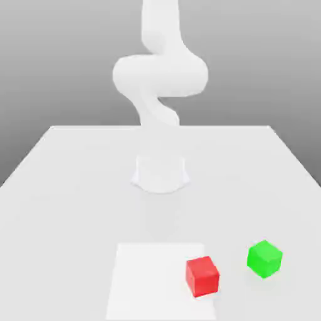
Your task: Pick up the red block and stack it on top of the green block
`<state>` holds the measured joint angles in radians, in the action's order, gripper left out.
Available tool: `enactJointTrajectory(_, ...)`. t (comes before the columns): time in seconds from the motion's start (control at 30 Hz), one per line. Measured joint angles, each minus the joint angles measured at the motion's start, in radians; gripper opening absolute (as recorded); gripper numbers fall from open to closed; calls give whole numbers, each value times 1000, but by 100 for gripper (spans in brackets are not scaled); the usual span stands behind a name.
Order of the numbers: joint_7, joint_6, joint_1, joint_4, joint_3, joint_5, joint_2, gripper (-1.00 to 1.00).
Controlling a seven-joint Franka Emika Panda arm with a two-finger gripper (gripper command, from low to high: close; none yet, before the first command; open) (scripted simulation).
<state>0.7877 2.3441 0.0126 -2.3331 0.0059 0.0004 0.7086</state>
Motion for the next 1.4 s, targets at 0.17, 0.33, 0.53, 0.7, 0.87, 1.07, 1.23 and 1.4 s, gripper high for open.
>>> enactJointTrajectory(0.17, -26, 90, 24, -68, 14, 1, -187, 0)
enactJointTrajectory(0.33, -49, 178, 47, -134, 30, 1, -369, 0)
enactJointTrajectory(0.53, -74, 283, 71, -212, 52, -4, -586, 0)
enactJointTrajectory(0.7, -89, 371, 99, -278, 66, -17, -768, 0)
enactJointTrajectory(0.87, -73, 506, 113, -276, 50, -47, -949, 0)
enactJointTrajectory(1.07, -65, 560, 121, -267, 40, -58, -1013, -100)
enactJointTrajectory(1.23, -70, 517, 115, -275, 48, -50, -962, -100)
enactJointTrajectory(1.4, -137, 389, 130, -297, 93, -22, -812, -100)
